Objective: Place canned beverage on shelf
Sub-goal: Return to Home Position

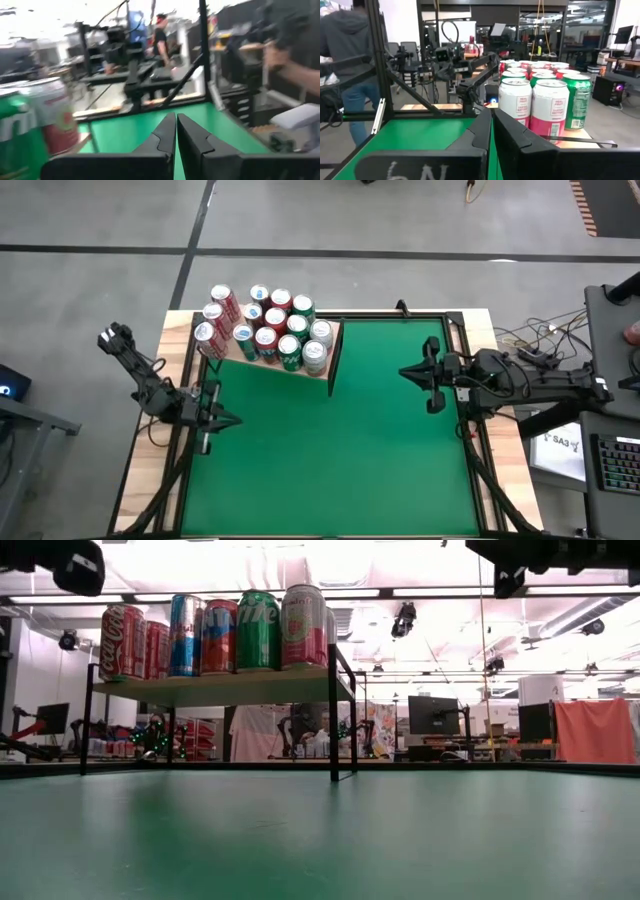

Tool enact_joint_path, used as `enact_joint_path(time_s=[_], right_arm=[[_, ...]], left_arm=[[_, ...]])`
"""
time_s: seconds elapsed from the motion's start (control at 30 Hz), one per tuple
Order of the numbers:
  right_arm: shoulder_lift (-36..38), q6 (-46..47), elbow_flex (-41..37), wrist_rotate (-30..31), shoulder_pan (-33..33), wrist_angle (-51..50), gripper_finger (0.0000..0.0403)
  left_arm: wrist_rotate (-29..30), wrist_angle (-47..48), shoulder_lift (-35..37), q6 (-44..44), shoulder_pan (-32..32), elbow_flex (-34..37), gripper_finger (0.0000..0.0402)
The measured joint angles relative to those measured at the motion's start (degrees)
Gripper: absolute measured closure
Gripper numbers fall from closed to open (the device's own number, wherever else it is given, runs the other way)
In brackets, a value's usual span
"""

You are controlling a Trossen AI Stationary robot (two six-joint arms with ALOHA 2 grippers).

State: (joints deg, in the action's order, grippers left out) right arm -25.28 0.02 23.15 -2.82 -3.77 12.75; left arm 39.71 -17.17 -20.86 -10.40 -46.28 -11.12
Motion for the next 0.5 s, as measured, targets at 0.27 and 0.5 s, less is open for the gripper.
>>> enact_joint_path(time_s=[0.27,0.5], right_arm=[[4.20,0.15,-3.88,1.25,0.00,0.20,0.0390],[7.77,1.70,-9.47,2.88,-0.98,3.88,0.0390]], left_arm=[[-4.62,-4.70,3.42,2.11,0.50,6.95,0.0402],[-1.61,-7.08,3.35,2.08,5.42,10.51,0.0402]])
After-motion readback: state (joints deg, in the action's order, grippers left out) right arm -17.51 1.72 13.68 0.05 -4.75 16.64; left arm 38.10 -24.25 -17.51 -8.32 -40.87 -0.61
